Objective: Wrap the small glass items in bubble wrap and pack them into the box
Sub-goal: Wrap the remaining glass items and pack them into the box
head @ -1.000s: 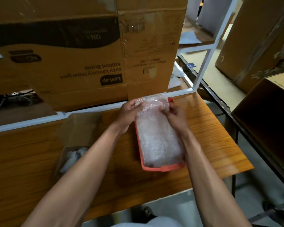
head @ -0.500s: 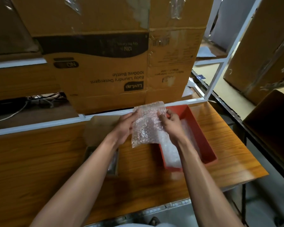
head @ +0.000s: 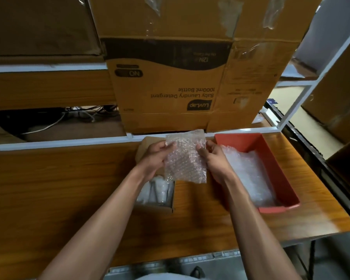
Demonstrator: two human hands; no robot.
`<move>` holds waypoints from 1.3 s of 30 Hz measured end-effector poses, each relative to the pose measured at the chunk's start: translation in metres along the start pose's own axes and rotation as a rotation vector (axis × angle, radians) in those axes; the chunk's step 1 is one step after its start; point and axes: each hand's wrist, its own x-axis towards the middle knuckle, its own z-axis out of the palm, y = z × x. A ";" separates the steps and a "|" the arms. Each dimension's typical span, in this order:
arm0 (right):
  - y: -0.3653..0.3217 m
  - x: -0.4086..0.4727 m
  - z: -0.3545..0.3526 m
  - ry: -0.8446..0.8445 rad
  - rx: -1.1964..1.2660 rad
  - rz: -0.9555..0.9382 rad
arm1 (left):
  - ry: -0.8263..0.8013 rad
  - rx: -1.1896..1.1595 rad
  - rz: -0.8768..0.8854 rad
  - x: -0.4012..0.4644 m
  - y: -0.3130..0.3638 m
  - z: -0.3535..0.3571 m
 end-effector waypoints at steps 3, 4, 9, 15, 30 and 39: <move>0.000 -0.002 0.009 -0.059 -0.012 -0.007 | 0.013 0.055 -0.028 -0.005 -0.009 -0.010; 0.000 -0.003 0.011 -0.084 -0.018 0.000 | 0.042 0.057 -0.026 -0.004 -0.012 -0.014; 0.003 -0.003 0.020 -0.143 0.017 0.034 | 0.090 0.050 0.032 -0.015 -0.011 -0.028; 0.002 -0.004 0.028 -0.137 0.041 -0.019 | 0.076 -0.012 0.059 -0.023 -0.010 -0.038; 0.003 0.001 0.031 -0.135 0.113 0.093 | 0.014 0.199 0.097 -0.020 -0.024 -0.055; 0.001 0.004 0.031 -0.168 -0.017 0.014 | 0.021 0.416 0.135 -0.018 -0.019 -0.067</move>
